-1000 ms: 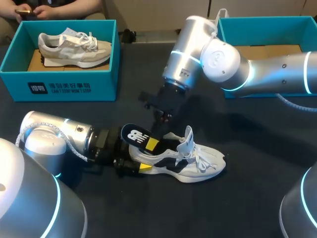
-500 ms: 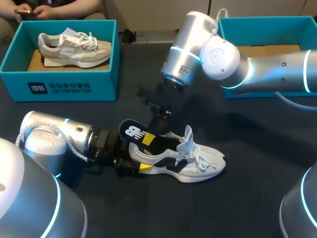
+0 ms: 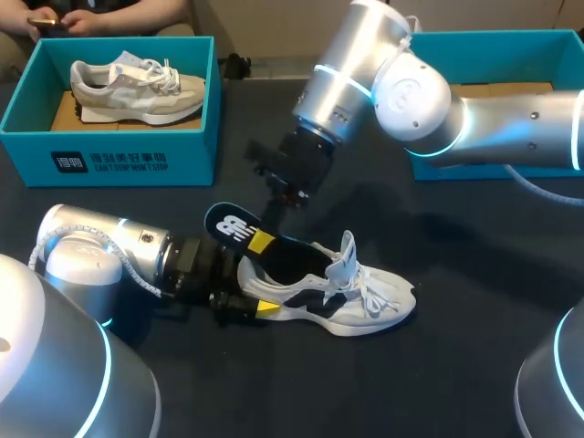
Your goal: Take the shoe out of the shoebox, open the shoe tongue, remove and reinsert the insole, then place the shoe into the shoebox
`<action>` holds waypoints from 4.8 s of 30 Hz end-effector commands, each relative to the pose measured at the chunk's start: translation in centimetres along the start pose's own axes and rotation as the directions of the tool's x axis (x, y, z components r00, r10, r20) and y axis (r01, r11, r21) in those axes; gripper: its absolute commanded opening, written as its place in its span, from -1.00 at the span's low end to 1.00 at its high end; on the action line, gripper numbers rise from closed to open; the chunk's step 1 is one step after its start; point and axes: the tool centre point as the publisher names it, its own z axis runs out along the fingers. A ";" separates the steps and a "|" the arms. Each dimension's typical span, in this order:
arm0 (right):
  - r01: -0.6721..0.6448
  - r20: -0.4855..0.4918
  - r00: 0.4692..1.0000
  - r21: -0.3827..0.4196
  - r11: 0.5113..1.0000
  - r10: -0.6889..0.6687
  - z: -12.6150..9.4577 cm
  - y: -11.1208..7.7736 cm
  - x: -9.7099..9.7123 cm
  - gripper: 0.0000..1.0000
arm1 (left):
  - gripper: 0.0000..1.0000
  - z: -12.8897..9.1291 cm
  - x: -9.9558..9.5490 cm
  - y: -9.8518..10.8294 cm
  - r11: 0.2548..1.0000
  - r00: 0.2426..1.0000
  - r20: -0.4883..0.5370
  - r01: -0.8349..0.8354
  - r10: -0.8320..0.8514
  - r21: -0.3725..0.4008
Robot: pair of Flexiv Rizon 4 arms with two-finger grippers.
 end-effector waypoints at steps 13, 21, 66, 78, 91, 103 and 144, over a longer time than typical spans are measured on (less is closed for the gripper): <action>0.084 0.073 0.994 -0.065 0.994 -0.079 -3.2 5.1 2.5 -1.00 | -1.00 0.1 -0.1 0.0 1.000 1.000 0.000 0.001 -0.001 -0.003; 0.140 0.086 0.988 -0.157 0.978 -0.128 -4.5 6.4 3.6 -1.00 | -1.00 0.1 -0.1 0.0 1.000 1.000 0.000 0.001 -0.001 -0.003; 0.234 0.259 0.961 -0.597 0.767 -0.092 -13.0 12.5 14.6 -1.00 | -1.00 0.1 -0.1 0.0 1.000 1.000 0.000 0.001 -0.001 -0.003; 0.287 0.270 0.954 -0.682 0.673 -0.134 -13.5 12.0 16.0 -1.00 | -1.00 0.1 -0.1 0.0 1.000 1.000 0.000 0.001 -0.001 -0.003; 0.228 0.312 0.950 -0.715 0.661 0.010 -15.6 9.6 20.9 -1.00 | -1.00 0.1 -0.1 0.0 1.000 1.000 0.000 0.001 -0.001 -0.003; 0.194 0.277 0.960 -0.753 0.628 0.036 -16.6 7.9 23.5 -1.00 | -1.00 0.1 -0.1 0.0 1.000 1.000 0.000 0.001 -0.001 -0.003; 0.156 0.278 0.954 -0.786 0.598 0.116 -16.6 4.6 29.0 -1.00 | -1.00 0.1 -0.1 0.0 1.000 1.000 0.000 0.001 -0.001 -0.003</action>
